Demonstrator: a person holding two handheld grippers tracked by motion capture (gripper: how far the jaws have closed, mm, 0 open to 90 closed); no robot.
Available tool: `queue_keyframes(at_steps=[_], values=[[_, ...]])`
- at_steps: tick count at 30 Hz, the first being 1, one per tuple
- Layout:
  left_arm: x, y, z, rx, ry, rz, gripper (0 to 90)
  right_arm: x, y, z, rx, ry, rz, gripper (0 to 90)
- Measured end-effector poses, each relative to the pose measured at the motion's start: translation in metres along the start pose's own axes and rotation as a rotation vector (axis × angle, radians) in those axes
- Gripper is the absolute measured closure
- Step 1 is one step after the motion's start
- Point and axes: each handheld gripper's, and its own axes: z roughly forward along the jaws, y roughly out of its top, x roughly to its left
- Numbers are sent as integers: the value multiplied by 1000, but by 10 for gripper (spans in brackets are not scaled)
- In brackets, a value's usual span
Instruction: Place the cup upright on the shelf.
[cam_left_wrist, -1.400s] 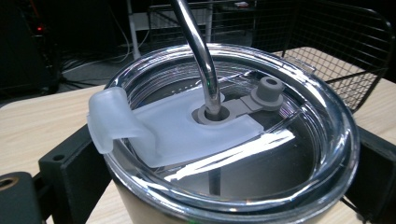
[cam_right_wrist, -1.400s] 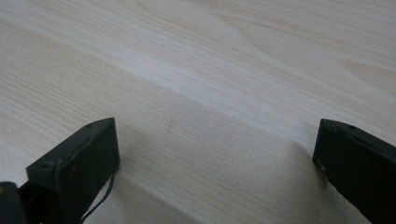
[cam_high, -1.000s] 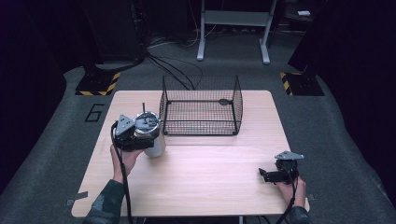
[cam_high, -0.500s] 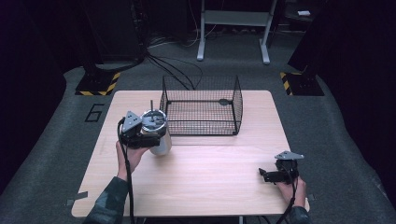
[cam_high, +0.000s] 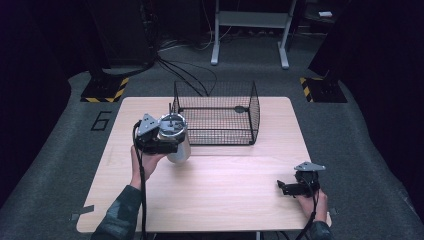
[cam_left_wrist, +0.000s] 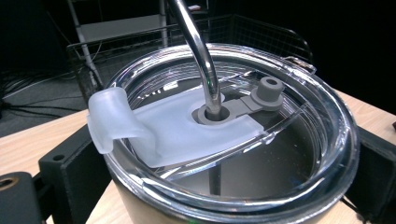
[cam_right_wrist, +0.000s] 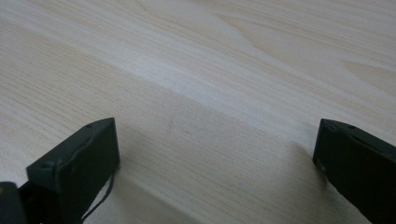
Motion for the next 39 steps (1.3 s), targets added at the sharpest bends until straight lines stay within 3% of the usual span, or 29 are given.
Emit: queue_keyframes(at_steps=[16, 39], values=[[-7, 32, 5, -34, -43, 12, 39, 0, 0, 0, 0, 0, 0, 0], [-2, 77, 26, -66, -44, 21, 39, 0, 0, 0, 0, 0, 0, 0]])
